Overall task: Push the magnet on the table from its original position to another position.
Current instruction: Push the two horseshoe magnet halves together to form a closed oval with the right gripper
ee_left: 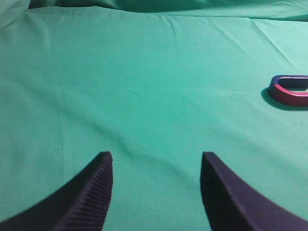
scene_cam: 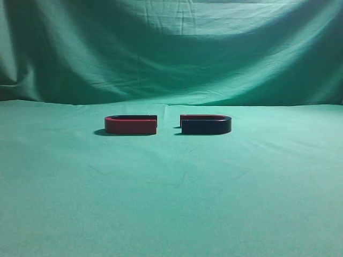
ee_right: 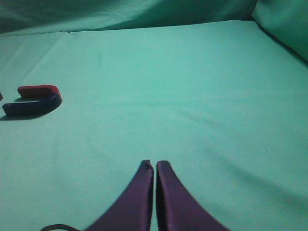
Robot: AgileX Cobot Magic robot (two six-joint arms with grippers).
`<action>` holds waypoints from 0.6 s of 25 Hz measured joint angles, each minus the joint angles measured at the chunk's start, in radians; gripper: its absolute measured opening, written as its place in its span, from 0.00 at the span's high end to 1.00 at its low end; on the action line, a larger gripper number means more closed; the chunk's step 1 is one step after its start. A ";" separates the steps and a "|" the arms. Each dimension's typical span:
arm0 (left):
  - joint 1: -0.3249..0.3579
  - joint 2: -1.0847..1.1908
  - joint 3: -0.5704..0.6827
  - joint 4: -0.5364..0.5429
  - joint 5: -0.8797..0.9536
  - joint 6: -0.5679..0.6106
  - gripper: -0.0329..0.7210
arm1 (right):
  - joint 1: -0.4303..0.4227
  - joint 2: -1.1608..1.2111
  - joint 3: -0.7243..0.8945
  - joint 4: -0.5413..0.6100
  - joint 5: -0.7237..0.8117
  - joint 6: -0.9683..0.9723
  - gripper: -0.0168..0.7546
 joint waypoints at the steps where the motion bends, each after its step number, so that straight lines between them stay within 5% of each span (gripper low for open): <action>1: 0.000 0.000 0.000 0.000 0.000 0.000 0.46 | 0.000 0.000 0.000 0.000 0.000 0.000 0.98; 15: 0.000 0.000 0.000 0.000 0.000 0.000 0.46 | 0.000 0.000 0.000 0.000 0.000 0.000 0.98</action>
